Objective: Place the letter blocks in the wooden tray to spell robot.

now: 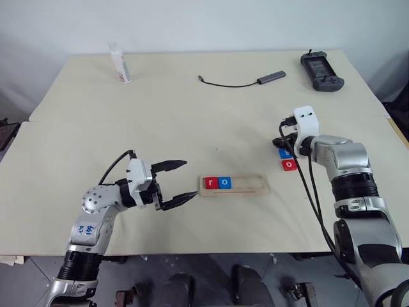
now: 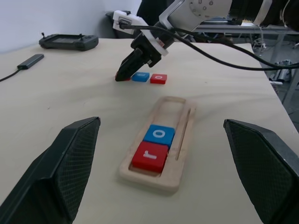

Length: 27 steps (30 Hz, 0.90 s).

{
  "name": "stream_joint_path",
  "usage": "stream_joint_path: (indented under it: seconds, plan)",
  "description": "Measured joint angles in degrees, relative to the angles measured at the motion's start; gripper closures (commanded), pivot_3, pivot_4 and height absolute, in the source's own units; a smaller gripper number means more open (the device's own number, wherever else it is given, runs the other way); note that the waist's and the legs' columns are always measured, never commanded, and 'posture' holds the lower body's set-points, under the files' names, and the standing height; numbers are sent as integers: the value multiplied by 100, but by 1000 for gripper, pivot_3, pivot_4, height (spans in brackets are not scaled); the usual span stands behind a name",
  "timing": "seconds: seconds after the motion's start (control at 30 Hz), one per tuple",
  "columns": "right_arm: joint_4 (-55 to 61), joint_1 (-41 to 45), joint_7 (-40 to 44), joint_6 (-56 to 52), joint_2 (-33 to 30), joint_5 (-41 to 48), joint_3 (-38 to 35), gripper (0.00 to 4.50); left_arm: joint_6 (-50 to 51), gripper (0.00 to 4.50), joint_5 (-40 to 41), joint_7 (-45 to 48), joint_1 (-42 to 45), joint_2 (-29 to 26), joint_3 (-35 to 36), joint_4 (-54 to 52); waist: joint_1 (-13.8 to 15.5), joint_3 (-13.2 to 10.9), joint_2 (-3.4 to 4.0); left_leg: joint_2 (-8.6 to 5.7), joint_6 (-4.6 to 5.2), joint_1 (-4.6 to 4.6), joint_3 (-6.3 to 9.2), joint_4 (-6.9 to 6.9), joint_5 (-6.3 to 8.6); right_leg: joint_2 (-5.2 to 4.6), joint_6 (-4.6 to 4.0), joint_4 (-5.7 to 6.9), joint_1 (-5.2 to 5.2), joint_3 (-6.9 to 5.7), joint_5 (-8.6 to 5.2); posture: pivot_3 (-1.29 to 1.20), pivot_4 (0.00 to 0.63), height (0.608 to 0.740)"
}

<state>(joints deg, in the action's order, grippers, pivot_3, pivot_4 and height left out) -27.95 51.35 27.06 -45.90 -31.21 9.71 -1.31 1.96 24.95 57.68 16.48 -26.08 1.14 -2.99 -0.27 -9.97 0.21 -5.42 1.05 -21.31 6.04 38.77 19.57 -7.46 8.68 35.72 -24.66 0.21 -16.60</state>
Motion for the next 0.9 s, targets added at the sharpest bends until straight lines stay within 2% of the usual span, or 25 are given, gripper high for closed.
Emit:
stream_joint_path:
  seconds: [0.13,0.23,0.37,0.47,0.57,0.63,0.77,0.9]
  plan:
    - [1288,-301,129,-736,-373,265,-299,3046,2,0,1,62,167,56,-50,199,8,0,0,1,0,-1,1,-3,0,0,0,-2,-1,-1,0,0,150,740]
    - [2585,-849,107,-1638,-689,520,-747,3046,-15,0,1,273,198,48,-154,349,40,0,0,-1,2,-4,3,-4,2,-3,0,-7,1,-3,0,0,150,740]
    - [3862,-1587,-36,-2673,-723,808,-1249,3046,-51,0,1,476,260,44,-193,560,39,0,0,-1,2,-5,0,3,4,-3,1,-3,0,3,0,0,150,740]
    - [5294,-2450,-378,-3606,-170,870,-1999,3046,-123,0,0,682,344,24,-225,709,56,2,-3,8,-3,-3,5,0,7,3,0,-3,1,0,0,0,150,740]
    - [6317,-3281,-728,-4167,658,858,-2165,3046,-142,0,-1,863,379,28,-278,834,27,2,-2,2,-3,-1,-5,3,7,1,0,9,-4,12,0,0,150,740]
    - [6683,-3536,-979,-4219,1026,794,-2160,3046,-156,0,-3,959,390,29,-337,834,21,3,-1,0,-3,1,-8,11,8,2,1,15,-4,17,0,0,150,740]
    - [6974,-3696,-1314,-4146,1367,657,-2145,3046,-186,0,-4,1061,394,23,-351,835,25,3,-1,0,-3,7,-8,18,8,3,0,14,-2,17,0,0,150,740]
    - [6966,-3919,-1405,-3968,1449,608,-1987,1759,-201,0,-14,1073,400,-18,-336,847,23,3,-1,-2,-2,7,-8,17,8,2,0,15,-2,18,0,0,150,740]
